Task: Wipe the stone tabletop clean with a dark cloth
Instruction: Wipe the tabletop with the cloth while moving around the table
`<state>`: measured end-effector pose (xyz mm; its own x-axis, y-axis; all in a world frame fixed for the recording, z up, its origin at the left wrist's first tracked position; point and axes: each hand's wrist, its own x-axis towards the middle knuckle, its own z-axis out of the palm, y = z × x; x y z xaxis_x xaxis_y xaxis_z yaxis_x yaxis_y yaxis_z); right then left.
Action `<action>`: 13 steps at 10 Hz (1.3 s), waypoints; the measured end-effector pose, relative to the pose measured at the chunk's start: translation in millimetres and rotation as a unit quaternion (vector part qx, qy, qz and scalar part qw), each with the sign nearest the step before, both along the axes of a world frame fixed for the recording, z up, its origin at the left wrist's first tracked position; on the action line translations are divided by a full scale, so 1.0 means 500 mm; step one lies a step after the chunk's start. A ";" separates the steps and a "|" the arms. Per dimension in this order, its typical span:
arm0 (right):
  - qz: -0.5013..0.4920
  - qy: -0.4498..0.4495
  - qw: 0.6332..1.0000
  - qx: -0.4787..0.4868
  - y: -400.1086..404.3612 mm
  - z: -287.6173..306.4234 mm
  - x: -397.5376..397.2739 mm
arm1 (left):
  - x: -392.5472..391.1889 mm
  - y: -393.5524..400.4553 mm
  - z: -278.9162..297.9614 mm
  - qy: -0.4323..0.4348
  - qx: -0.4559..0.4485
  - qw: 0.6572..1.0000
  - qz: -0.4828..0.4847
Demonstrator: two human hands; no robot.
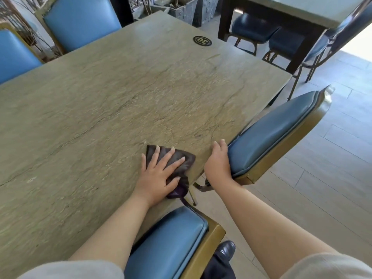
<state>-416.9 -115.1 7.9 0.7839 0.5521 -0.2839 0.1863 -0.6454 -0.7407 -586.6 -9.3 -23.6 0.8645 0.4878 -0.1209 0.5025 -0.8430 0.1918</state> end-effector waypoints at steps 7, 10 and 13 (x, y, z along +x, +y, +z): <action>0.175 -0.143 0.933 -0.281 0.025 0.042 0.000 | 0.110 -0.019 0.005 0.009 -0.004 1.000 -0.001; 0.235 -0.131 0.908 -0.320 0.047 0.000 0.008 | -0.086 -0.046 -0.002 0.025 0.018 0.997 -0.070; 0.272 -0.158 0.869 -0.383 0.063 0.003 0.031 | 0.075 0.002 0.010 0.075 -0.020 0.987 0.144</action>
<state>-401.4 -83.8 9.5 0.5718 0.6093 -0.5493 0.7335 -0.6796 0.0097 -549.0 -8.5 -18.3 0.6618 0.7025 -0.2617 0.7452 -0.6547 0.1271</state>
